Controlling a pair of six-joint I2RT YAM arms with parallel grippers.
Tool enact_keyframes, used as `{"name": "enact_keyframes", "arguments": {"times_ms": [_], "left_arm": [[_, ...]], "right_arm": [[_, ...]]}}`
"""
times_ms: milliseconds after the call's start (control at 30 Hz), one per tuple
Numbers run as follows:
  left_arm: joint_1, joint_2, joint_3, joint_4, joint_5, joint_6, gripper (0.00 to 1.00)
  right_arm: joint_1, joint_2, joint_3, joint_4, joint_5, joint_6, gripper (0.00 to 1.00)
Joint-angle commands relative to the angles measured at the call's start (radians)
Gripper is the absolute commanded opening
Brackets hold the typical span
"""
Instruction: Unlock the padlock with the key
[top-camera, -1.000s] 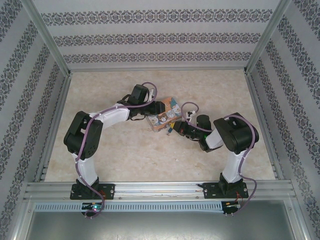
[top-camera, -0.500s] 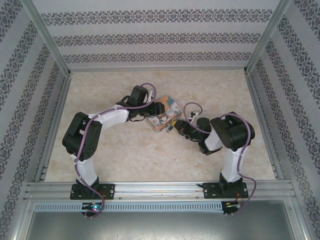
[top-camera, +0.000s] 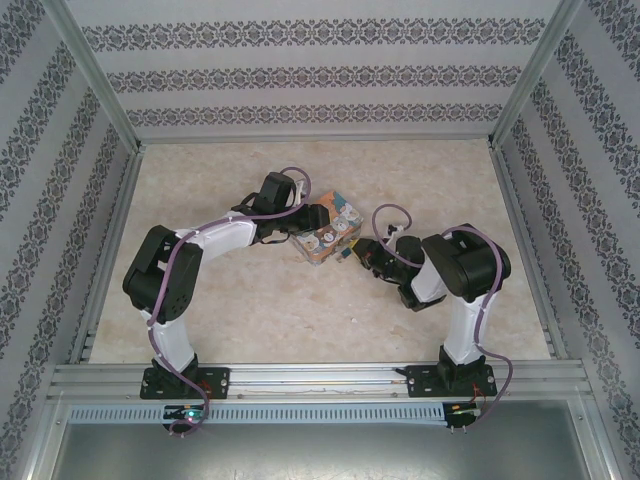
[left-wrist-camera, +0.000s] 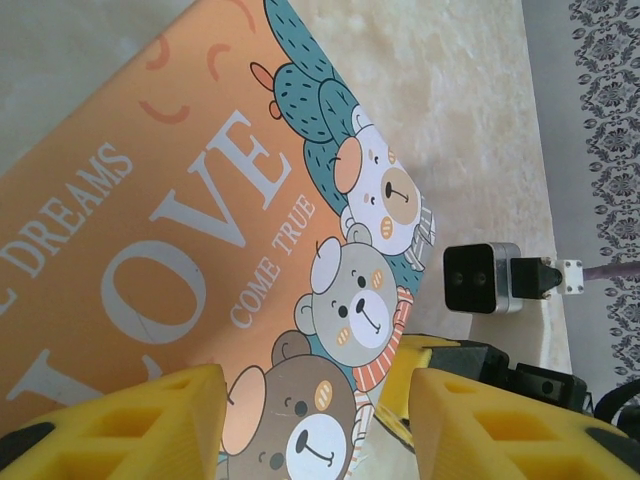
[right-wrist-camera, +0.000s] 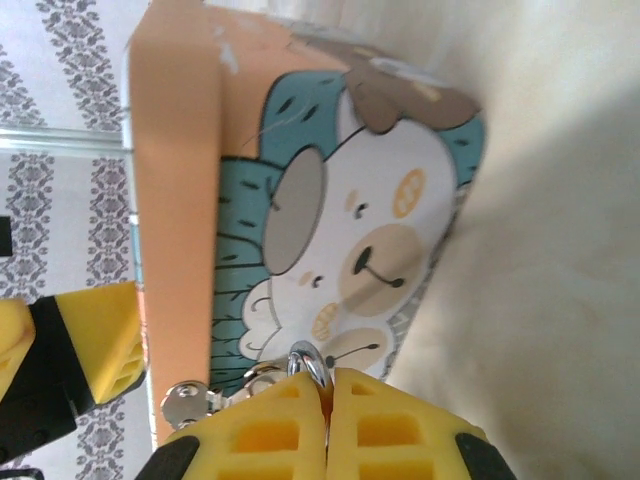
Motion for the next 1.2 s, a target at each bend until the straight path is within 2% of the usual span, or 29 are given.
{"name": "enact_keyframes", "arguments": {"times_ms": [0,267,400,533,633,967,1100,1167], "left_arm": [[-0.018,-0.023,-0.024,-0.066,0.025,-0.024,0.53],[0.0,-0.158,-0.061,-0.03,-0.033,-0.014,0.59],[0.007,-0.262,-0.124,-0.015,-0.119,0.024,0.66],[0.015,-0.37,-0.208,0.011,-0.216,0.056,0.7],[0.026,-0.469,-0.29,0.051,-0.296,0.065,0.75],[0.057,-0.79,-0.512,0.06,-0.569,0.168,0.94],[0.073,-0.881,-0.565,0.01,-0.657,0.194,1.0],[0.08,-0.912,-0.572,-0.052,-0.717,0.189,1.0]], "right_arm": [[-0.031,-0.032,-0.031,0.046,0.027,-0.015,0.0],[-0.12,-0.144,-0.123,0.019,-0.001,-0.066,0.0],[-0.162,-0.241,-0.16,-0.04,-0.025,-0.102,0.0],[-0.174,-0.362,-0.173,-0.173,-0.034,-0.154,0.0],[-0.175,-0.493,-0.164,-0.342,-0.031,-0.223,0.0],[-0.181,-1.02,-0.044,-1.178,0.023,-0.536,0.0],[-0.185,-1.125,0.033,-1.412,-0.005,-0.633,0.0],[-0.184,-1.142,0.073,-1.526,-0.019,-0.69,0.0]]}}
